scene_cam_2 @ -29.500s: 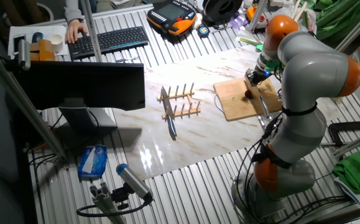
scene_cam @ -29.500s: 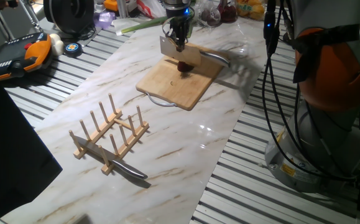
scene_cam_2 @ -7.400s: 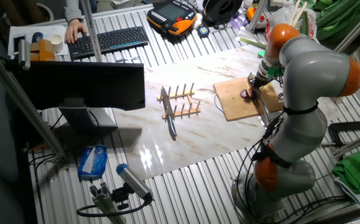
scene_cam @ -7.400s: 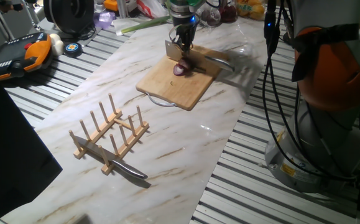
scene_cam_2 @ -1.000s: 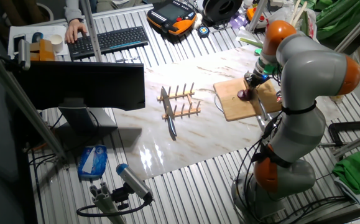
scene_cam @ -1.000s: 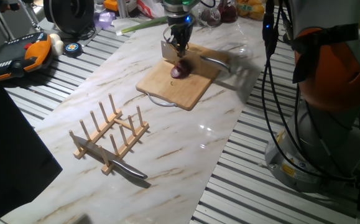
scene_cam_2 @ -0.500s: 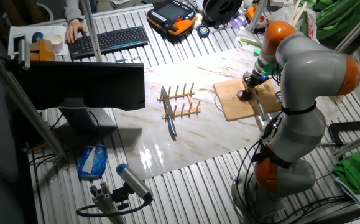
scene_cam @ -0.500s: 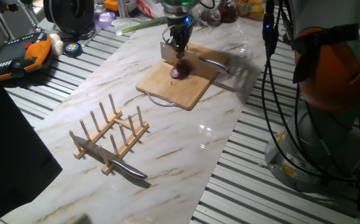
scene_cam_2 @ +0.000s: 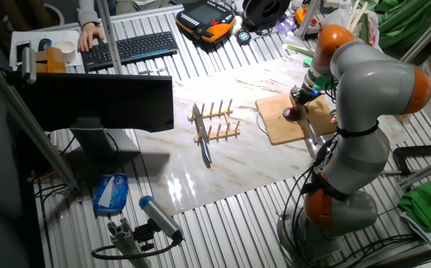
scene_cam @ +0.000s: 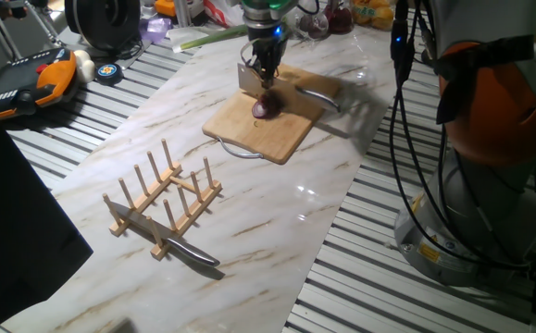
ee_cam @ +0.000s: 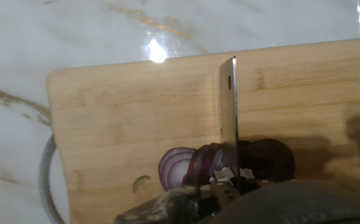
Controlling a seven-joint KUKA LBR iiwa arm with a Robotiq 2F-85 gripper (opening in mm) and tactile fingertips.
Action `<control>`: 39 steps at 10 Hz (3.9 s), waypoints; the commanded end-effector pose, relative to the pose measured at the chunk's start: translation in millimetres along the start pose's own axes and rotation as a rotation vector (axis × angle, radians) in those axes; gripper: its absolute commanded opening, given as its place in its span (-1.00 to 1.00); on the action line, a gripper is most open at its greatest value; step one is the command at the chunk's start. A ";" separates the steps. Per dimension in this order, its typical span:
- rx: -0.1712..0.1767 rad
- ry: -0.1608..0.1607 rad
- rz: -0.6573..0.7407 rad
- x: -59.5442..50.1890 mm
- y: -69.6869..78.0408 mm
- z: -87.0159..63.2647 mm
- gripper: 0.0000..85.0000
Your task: Chop the onions
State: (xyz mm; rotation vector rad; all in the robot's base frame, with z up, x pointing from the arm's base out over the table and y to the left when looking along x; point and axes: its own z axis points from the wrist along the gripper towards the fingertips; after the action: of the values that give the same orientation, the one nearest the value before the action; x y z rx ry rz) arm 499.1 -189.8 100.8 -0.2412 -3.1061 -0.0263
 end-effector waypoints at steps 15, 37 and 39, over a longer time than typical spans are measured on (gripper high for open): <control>0.039 0.037 -0.079 2.0 -32.0 -42.6 -0.98; 0.035 -0.018 -0.163 -2.6 -35.7 -20.6 -0.98; 0.037 -0.020 -0.160 -2.9 -35.0 -19.1 -0.98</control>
State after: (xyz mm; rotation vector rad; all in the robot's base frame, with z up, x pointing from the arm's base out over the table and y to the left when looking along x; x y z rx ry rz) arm 497.0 -225.2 119.1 0.0066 -3.1341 0.0306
